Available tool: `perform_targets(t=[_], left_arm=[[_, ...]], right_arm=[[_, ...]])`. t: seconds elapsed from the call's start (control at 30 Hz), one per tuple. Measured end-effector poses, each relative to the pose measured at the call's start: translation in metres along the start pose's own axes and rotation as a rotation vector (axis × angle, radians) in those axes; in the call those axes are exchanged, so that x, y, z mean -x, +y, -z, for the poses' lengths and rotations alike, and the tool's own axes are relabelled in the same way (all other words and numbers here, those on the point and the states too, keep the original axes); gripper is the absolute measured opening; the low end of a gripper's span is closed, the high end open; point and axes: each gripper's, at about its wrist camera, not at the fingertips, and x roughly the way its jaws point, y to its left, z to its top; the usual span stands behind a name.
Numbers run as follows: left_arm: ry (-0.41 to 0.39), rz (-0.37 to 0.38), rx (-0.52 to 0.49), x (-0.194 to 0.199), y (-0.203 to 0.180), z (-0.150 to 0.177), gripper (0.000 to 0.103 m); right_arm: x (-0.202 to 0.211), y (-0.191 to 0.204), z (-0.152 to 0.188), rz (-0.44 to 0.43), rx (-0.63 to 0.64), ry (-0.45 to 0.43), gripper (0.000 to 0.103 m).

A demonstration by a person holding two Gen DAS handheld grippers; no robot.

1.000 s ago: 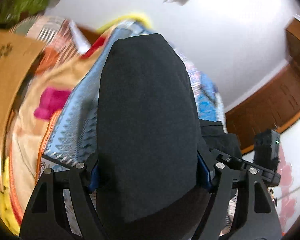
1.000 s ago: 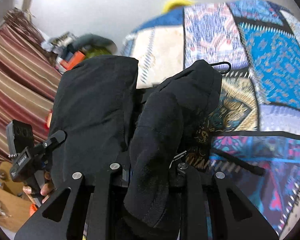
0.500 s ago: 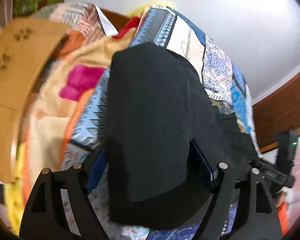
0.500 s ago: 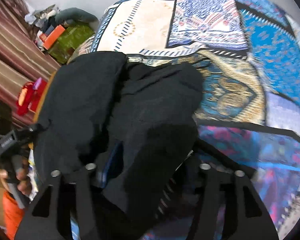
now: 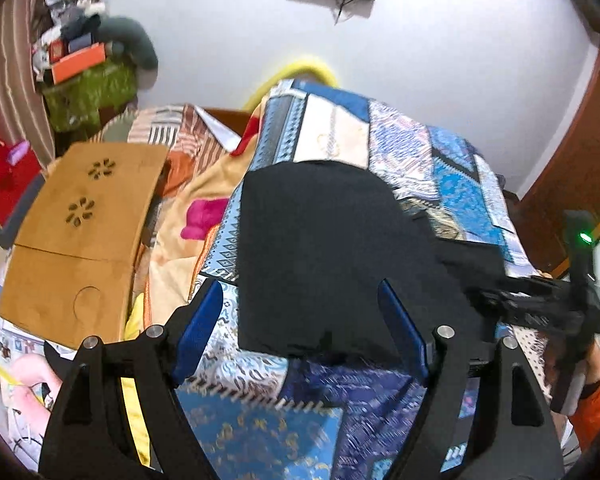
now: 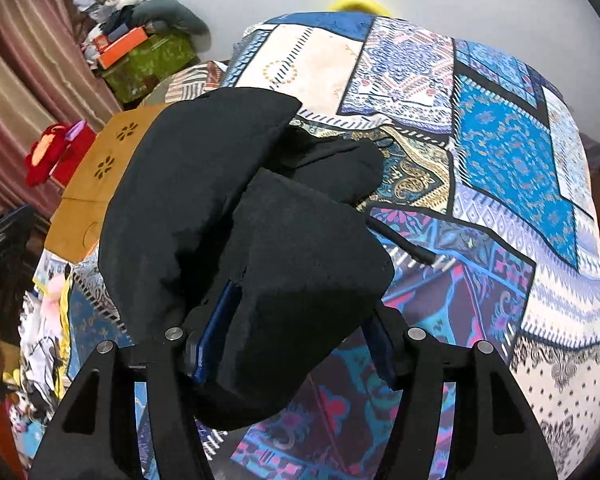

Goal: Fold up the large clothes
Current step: 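Release the folded hoodie with both grippers and pull back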

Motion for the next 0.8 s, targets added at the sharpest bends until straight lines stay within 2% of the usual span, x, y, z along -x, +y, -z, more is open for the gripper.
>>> perform_targets(t=[0.1, 0.23, 0.3, 0.37, 0.5, 0.57, 0.8], left_arm=[[-0.005, -0.004, -0.005, 0.005, -0.006, 0.008, 0.080], [0.050, -0.041, 0.007, -0.018, -0.011, 0.019, 0.080], [0.039, -0.047, 0.013, -0.021, -0.015, 0.024, 0.080], [0.017, -0.047, 0.022, -0.019, -0.019, 0.027, 0.080], [-0.051, -0.044, 0.021, 0.003, -0.032, 0.027, 0.080], [-0.101, -0.042, 0.011, 0.024, -0.041, 0.026, 0.080], [-0.358, -0.048, -0.093, 0.139, -0.085, 0.031, 0.080]], right_arm=[[0.005, -0.016, -0.001, -0.007, -0.090, -0.011, 0.060], [0.014, -0.049, -0.002, -0.037, -0.243, -0.040, 0.060], [0.023, -0.052, 0.001, -0.030, -0.240, -0.054, 0.060], [0.037, -0.048, 0.005, 0.015, -0.178, -0.084, 0.060], [0.074, -0.028, 0.017, 0.057, -0.043, -0.169, 0.060], [0.102, -0.013, 0.024, 0.059, 0.015, -0.250, 0.060], [0.208, 0.035, 0.061, 0.002, 0.120, -0.574, 0.060]])
